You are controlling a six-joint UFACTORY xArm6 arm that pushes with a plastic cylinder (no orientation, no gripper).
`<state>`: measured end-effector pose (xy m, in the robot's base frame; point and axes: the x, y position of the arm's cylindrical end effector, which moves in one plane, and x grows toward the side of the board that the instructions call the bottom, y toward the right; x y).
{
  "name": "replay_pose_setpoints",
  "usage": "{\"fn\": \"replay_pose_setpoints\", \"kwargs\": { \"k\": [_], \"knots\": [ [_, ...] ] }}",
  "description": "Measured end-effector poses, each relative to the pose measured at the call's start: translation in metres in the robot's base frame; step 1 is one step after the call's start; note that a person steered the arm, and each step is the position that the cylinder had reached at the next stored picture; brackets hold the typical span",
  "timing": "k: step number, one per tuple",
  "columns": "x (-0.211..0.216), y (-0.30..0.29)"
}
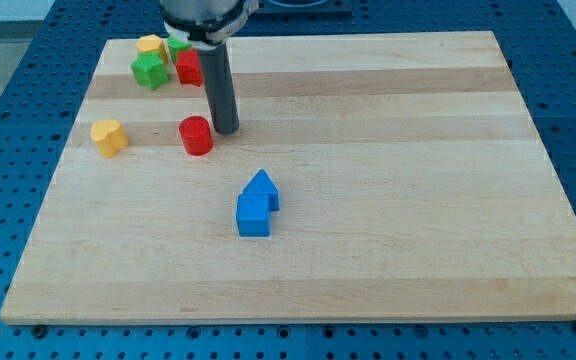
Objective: Slide the red circle to the bottom of the red star
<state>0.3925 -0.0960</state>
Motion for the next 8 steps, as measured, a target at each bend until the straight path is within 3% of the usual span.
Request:
{"fn": "replay_pose_setpoints", "kwargs": {
  "k": [1,3,8],
  "knots": [
    [0.031,-0.004],
    [0.044,-0.025],
    [-0.018,-0.041]
  ]
}}
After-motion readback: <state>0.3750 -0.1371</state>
